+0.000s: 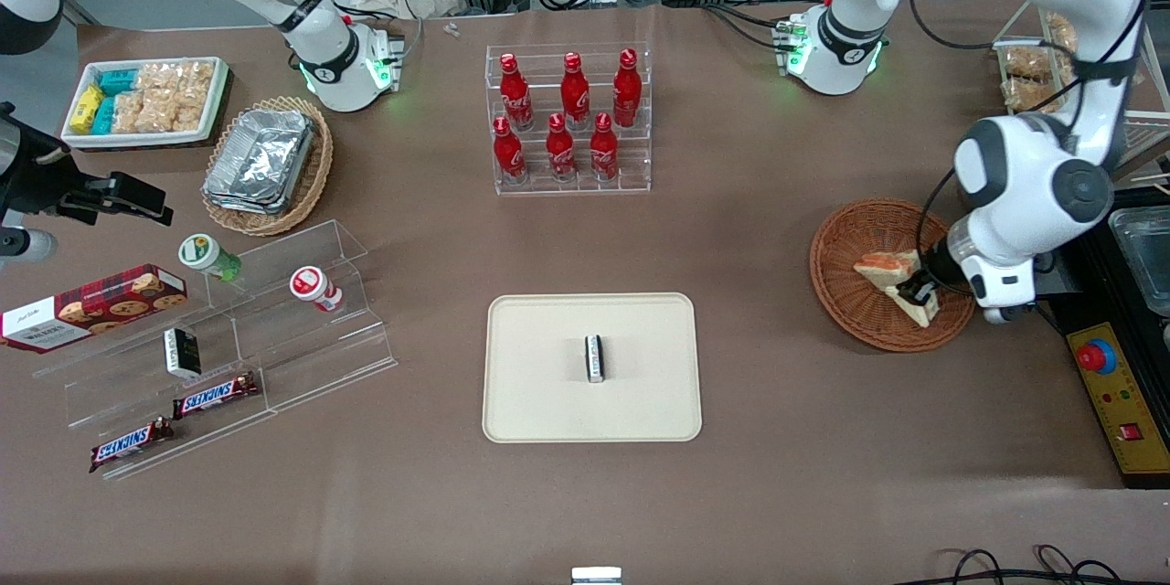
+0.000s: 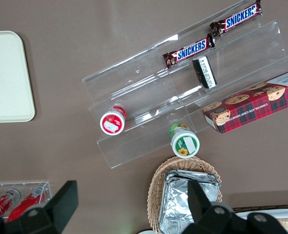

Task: Place sandwich from basket to tray
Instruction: 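Lift the sandwich up out of the basket with the left gripper, then carry the sandwich over to the cream tray beside the black packet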

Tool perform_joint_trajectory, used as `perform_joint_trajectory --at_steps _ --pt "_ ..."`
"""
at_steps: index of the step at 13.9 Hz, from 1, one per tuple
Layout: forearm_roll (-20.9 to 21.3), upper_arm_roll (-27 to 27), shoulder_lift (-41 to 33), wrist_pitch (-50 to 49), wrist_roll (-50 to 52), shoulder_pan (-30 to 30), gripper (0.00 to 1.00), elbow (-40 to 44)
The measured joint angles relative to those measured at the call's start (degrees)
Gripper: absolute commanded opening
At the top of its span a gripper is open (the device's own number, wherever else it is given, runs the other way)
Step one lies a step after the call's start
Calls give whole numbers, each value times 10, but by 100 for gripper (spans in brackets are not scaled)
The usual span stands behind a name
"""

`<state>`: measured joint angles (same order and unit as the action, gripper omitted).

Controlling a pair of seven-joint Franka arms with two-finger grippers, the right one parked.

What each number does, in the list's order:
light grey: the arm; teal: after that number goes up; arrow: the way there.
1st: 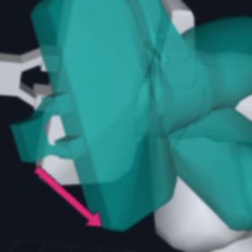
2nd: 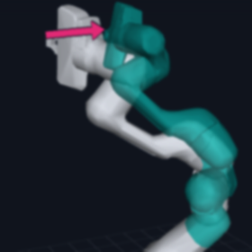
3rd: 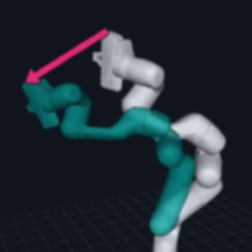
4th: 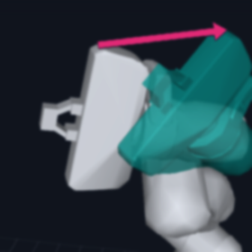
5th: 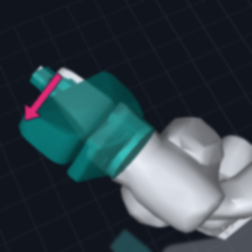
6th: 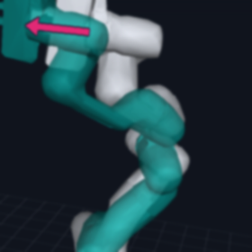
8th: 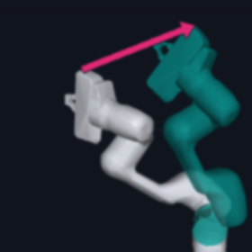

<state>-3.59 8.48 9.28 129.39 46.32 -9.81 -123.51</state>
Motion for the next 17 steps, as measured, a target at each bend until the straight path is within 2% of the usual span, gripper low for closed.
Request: perform_joint_trajectory --at_steps 4,7,10,13,14,17 --pt "4 28 -37 -296 -35 1 0 202" --pt "8 74 -36 -415 -50 3 0 349" --pt "10 157 -25 -420 -56 9 0 380" --pt "42 205 35 -356 -55 74 0 375" --pt "61 206 67 -321 -53 105 0 372" --pt "154 206 179 -248 -34 170 0 370"
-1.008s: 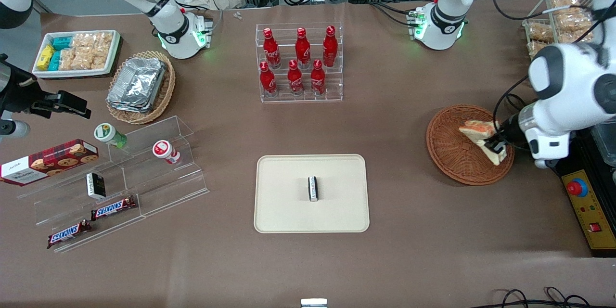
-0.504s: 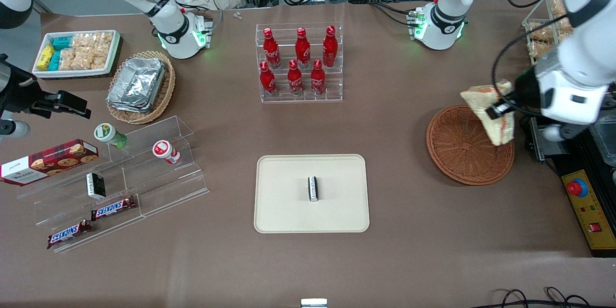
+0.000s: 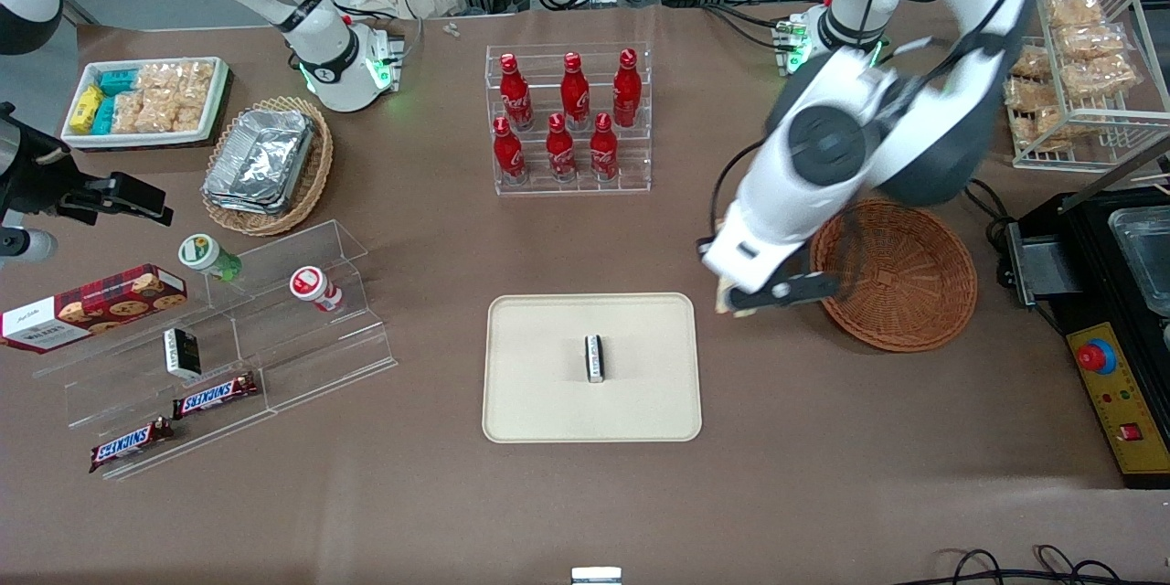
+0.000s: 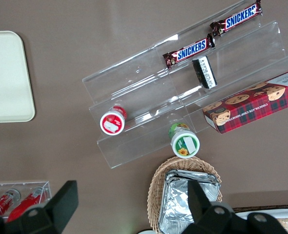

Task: Place sandwich from basket to tray
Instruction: 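Carry the sandwich over to the cream tray beside the black packet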

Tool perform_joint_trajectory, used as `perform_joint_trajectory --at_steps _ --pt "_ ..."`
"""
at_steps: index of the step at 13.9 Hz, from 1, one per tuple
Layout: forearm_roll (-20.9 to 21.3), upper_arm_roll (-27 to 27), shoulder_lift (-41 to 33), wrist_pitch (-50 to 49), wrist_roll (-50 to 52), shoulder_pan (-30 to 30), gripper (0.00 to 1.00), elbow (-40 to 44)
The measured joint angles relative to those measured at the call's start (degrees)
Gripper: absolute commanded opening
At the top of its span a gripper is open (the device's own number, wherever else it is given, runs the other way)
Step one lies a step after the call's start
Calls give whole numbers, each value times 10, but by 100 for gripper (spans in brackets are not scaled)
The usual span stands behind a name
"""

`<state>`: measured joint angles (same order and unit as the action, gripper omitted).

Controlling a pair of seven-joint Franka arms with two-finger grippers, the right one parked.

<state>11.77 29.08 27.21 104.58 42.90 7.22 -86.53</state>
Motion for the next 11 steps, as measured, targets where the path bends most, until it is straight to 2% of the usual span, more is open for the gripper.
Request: perform_joint_trajectory --at_steps 2,4,7,11 --pt "48 -1 67 54 9 14 0 1" --pt "73 -1 120 97 10 16 0 10" --pt "109 -2 176 107 14 17 0 48" --pt "125 -2 222 119 18 31 0 107"
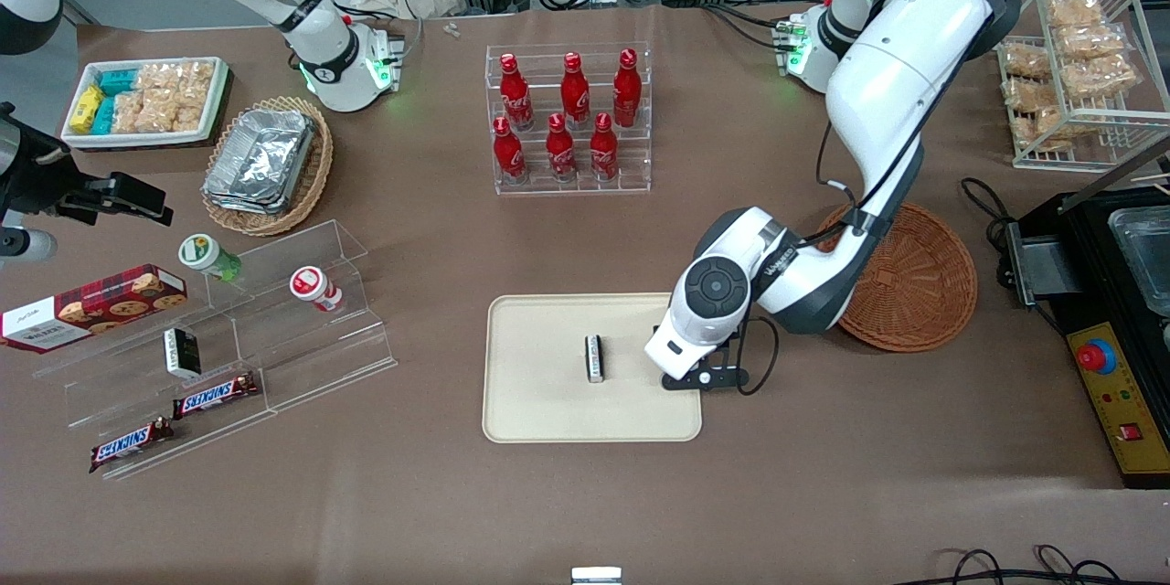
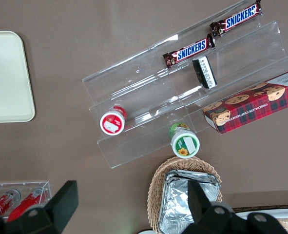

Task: Place sandwich from basket to tray
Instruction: 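Carry the sandwich over to the cream tray beside the black packet, then lower the sandwich onto the tray and open the left gripper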

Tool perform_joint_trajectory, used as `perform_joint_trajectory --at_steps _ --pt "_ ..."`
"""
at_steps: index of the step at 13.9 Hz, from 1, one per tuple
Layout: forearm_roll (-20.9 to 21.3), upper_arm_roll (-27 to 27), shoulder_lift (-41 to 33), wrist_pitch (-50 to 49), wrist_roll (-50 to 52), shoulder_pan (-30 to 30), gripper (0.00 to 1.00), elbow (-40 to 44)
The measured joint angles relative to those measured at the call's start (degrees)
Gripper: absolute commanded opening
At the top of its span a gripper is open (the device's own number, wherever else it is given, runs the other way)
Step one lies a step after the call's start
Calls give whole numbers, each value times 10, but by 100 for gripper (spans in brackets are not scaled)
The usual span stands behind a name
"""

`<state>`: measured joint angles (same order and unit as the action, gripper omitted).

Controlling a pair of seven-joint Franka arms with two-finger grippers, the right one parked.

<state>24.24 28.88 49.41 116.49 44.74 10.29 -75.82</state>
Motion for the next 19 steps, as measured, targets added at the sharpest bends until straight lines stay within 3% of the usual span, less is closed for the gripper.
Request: perform_joint_trajectory --at_steps 3,4,5,6,8,9,19 --pt "25 0 31 0 4 14 0 42" --pt "35 0 44 0 8 19 7 52" --pt "40 0 56 1 11 24 24 61" --pt "42 0 66 6 12 27 35 67" --pt "45 0 76 11 12 31 88 76" --pt "46 0 77 11 12 31 100 78" --pt "61 3 70 12 55 32 100 99"
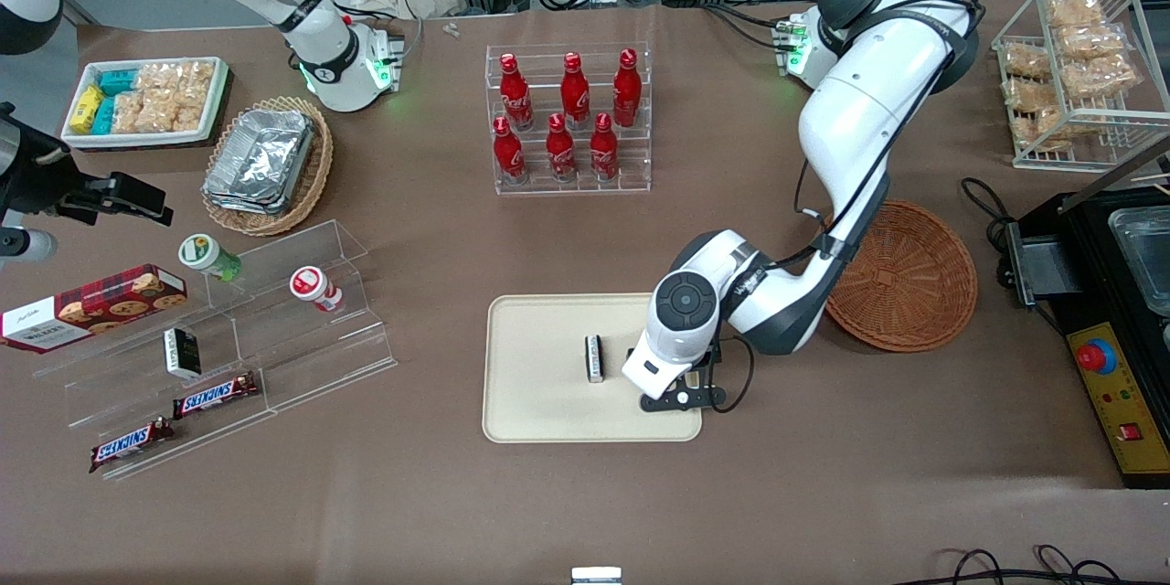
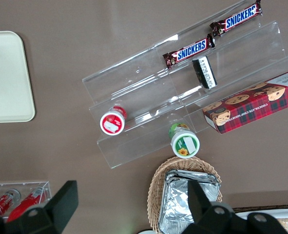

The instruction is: Place sandwich from basket to tray

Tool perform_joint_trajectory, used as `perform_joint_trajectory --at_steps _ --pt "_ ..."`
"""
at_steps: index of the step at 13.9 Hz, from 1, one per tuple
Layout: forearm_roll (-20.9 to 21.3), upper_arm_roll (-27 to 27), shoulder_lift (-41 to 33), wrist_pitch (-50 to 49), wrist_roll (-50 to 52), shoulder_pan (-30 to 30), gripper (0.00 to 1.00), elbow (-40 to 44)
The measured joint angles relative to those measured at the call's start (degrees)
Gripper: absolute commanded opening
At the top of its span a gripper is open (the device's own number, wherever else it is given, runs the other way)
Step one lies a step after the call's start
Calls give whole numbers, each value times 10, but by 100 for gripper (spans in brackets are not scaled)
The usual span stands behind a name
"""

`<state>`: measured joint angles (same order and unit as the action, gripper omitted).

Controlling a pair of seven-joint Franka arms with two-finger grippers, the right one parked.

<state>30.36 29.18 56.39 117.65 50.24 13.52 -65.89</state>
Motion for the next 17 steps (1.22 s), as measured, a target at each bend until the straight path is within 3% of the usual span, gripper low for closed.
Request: perform_joint_trajectory --at_steps 5,12,15,17 --pt "-8 0 -58 -52 6 -1 100 5" --pt "-69 0 -151 -120 7 -32 100 8" --pt "-95 0 -203 -159 -1 -64 100 -2" --pt "-130 23 -249 -163 -47 -123 100 -42"
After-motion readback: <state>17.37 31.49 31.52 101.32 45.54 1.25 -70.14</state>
